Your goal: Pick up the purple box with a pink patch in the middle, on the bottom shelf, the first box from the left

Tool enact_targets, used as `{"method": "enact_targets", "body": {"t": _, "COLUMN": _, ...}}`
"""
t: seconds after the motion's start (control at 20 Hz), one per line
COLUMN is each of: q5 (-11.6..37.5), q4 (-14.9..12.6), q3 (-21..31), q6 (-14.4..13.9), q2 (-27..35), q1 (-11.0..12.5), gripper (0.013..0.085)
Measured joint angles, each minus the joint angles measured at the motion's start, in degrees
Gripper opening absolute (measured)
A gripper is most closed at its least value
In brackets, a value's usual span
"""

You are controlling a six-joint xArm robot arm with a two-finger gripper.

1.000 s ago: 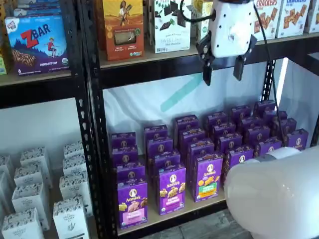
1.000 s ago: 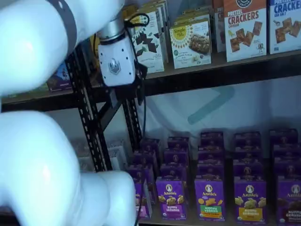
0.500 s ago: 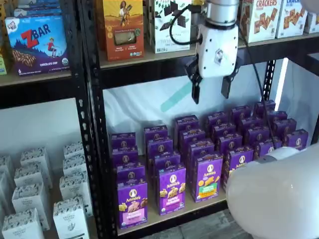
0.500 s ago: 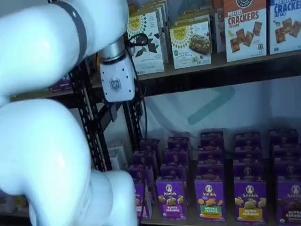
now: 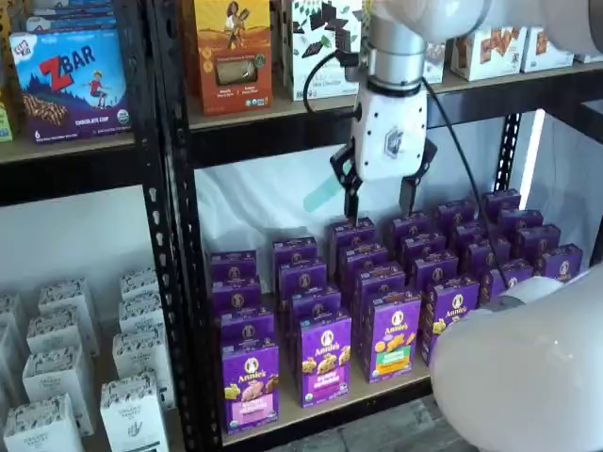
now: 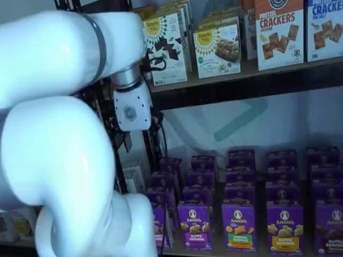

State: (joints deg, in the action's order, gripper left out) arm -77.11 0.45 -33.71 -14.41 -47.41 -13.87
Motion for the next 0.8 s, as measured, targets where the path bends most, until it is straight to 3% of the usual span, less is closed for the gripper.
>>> {"method": "enact_targets", "body": {"t": 0.8, "q5": 11.24, "q4": -0.54, "q3": 6.25, "q6": -4.55, "q2": 4.95, "q1": -4.36, "gripper": 0.085}}
